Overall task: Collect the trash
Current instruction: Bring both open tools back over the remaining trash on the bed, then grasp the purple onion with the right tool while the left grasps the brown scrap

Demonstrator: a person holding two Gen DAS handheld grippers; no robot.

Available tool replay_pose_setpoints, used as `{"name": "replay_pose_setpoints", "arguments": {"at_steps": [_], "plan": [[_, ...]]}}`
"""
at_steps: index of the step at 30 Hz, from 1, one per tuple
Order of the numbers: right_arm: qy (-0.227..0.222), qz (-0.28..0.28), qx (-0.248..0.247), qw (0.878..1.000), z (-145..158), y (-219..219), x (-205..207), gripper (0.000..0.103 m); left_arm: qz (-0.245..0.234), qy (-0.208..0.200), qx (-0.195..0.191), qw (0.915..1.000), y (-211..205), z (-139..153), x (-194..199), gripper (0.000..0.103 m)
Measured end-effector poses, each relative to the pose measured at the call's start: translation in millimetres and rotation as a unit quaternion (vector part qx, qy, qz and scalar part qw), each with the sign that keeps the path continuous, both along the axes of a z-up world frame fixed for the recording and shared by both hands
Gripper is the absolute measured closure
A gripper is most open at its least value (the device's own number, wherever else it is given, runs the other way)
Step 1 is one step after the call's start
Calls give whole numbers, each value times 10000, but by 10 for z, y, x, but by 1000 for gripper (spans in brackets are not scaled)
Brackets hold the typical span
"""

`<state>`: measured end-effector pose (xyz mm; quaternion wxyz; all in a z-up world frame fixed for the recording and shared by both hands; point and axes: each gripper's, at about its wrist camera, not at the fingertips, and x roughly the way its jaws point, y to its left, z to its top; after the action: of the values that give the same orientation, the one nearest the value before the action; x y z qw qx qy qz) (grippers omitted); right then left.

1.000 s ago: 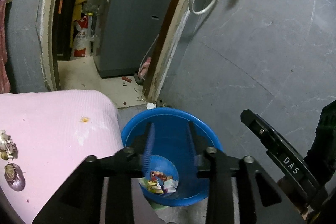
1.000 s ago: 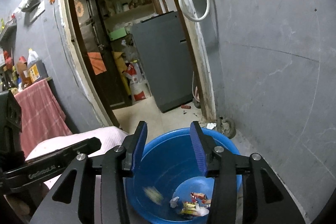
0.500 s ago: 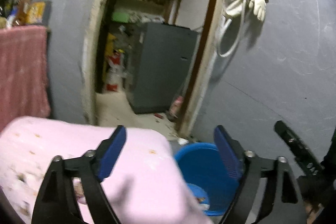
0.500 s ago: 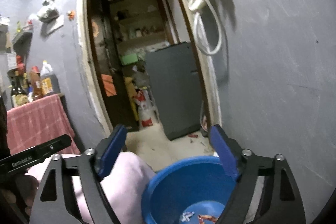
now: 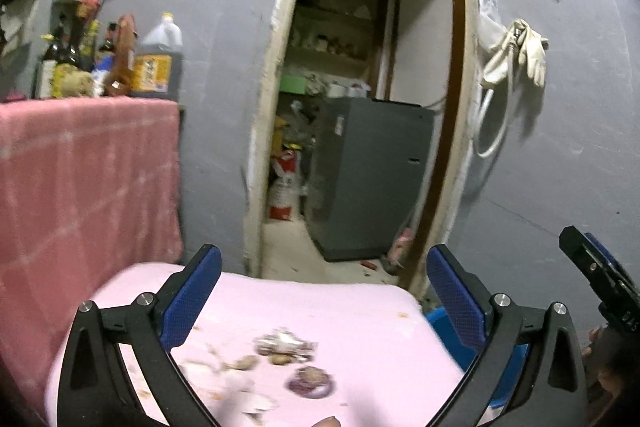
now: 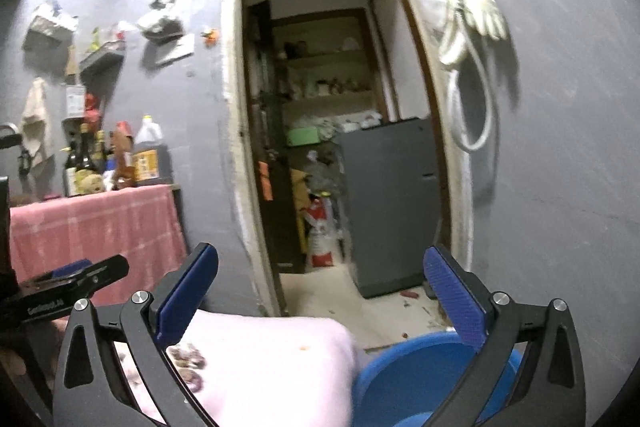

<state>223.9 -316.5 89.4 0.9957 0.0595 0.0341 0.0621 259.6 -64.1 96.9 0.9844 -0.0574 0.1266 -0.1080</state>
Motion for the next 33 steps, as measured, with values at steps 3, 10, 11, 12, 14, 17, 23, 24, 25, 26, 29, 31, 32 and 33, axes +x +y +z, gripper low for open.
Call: {"name": "replay_pose_setpoints", "arguments": {"at_steps": [3, 10, 11, 12, 14, 17, 23, 24, 25, 26, 29, 31, 32, 33], "plan": [[-97, 197, -35, 9998, 30, 183, 3, 0, 165, -106, 80, 9998, 175, 7, -63, 2], [33, 721, -215, 9972, -26, 589, 110, 0, 368, -89, 249, 9990, 550, -84, -118, 2], [65, 758, -254, 9968, -49, 643, 120, 0, 397, -61, 265, 9988, 603, -111, -116, 2], [107, 796, -306, 9963, -84, 705, 146, 0, 435, -33, 280, 9987, 654, -141, -114, 2], [199, 896, -385, 9950, -140, 792, 189, 0, 500, 21, 292, 9983, 744, -202, -115, 2], [350, 996, -472, 9933, -230, 885, 238, 0, 590, 99, 328, 9977, 846, -296, -84, 2], [888, 1338, -493, 9858, -411, 1015, 418, 0, 618, 369, 404, 9966, 976, -519, 32, 2], [1041, 1355, -531, 9839, -449, 1038, 461, 0, 613, 429, 422, 9963, 984, -562, 58, 2], [1189, 1373, -585, 9816, -492, 1062, 504, 0, 613, 482, 444, 9960, 995, -595, 83, 2], [1337, 1410, -641, 9788, -536, 1086, 546, 0, 607, 568, 484, 9954, 1000, -639, 122, 2], [1683, 1443, -741, 9723, -649, 1128, 630, 0, 611, 916, 598, 9921, 1006, -766, 242, 2], [1853, 1477, -796, 9682, -715, 1140, 666, 0, 611, 1213, 629, 9887, 1033, -869, 341, 3], [1963, 1475, -843, 9657, -753, 1151, 687, 0, 621, 1327, 630, 9872, 1049, -913, 372, 3], [2027, 1479, -871, 9641, -786, 1152, 704, 0, 602, 1453, 623, 9856, 1063, -953, 410, 3]]}}
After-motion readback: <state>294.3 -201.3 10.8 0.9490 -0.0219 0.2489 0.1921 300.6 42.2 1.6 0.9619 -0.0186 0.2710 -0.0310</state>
